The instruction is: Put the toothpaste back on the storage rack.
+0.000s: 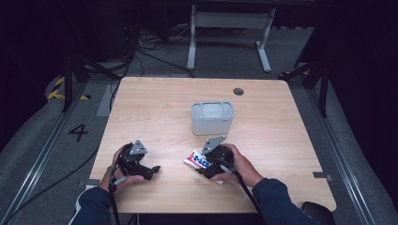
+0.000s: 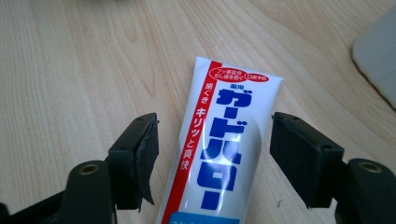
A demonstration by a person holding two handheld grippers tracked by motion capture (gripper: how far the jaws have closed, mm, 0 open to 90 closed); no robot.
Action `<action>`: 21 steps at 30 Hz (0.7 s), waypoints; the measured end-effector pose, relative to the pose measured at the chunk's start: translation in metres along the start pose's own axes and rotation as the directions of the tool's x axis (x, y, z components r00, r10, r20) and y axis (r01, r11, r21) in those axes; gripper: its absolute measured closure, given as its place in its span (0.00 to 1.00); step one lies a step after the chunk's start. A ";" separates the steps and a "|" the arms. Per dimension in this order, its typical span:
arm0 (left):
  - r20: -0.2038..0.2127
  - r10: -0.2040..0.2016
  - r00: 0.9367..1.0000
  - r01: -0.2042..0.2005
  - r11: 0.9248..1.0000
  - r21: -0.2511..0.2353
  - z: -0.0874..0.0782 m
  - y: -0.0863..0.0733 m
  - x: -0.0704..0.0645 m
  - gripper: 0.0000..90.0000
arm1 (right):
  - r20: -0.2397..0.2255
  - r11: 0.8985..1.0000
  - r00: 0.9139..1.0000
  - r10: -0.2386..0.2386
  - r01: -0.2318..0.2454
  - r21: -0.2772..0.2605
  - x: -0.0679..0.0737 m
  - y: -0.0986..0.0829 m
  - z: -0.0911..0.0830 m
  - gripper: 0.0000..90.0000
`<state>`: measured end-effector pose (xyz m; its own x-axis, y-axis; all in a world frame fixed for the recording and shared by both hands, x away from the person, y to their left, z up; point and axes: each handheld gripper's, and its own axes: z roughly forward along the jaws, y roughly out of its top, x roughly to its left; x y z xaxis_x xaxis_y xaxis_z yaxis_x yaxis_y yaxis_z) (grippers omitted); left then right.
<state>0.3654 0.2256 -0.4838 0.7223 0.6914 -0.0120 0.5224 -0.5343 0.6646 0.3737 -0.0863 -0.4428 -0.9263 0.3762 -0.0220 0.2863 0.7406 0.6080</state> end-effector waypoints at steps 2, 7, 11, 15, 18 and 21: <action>0.000 0.000 1.000 0.000 1.000 0.000 0.000 0.000 0.000 0.00 | -0.009 1.000 1.000 -0.009 0.010 0.026 0.001 0.001 0.005 0.37; 0.000 0.000 1.000 0.000 1.000 0.000 0.000 0.000 0.000 0.00 | 0.009 0.998 1.000 -0.017 0.017 0.055 0.000 0.004 0.012 0.37; 0.000 0.000 1.000 0.000 1.000 0.000 0.000 0.000 0.000 0.00 | 0.018 0.997 1.000 -0.009 0.008 0.070 -0.001 0.006 0.015 0.37; 0.000 0.000 1.000 0.000 1.000 0.000 0.000 0.000 0.000 0.00 | 0.031 0.996 0.999 -0.007 0.005 0.087 -0.001 0.009 0.019 0.38; 0.000 0.001 1.000 -0.001 1.000 0.000 0.000 0.000 0.000 0.00 | 0.039 0.994 0.999 -0.008 0.004 0.109 -0.003 0.010 0.021 0.39; 0.000 0.001 1.000 -0.001 1.000 0.000 0.000 0.000 0.000 0.00 | 0.036 0.992 0.999 -0.003 -0.001 0.123 -0.004 0.012 0.023 0.39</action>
<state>0.3655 0.2257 -0.4838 0.7230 0.6908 -0.0113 0.5217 -0.5351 0.6644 0.3864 -0.0666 -0.4535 -0.9177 0.3938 -0.0526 0.3155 0.8029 0.5058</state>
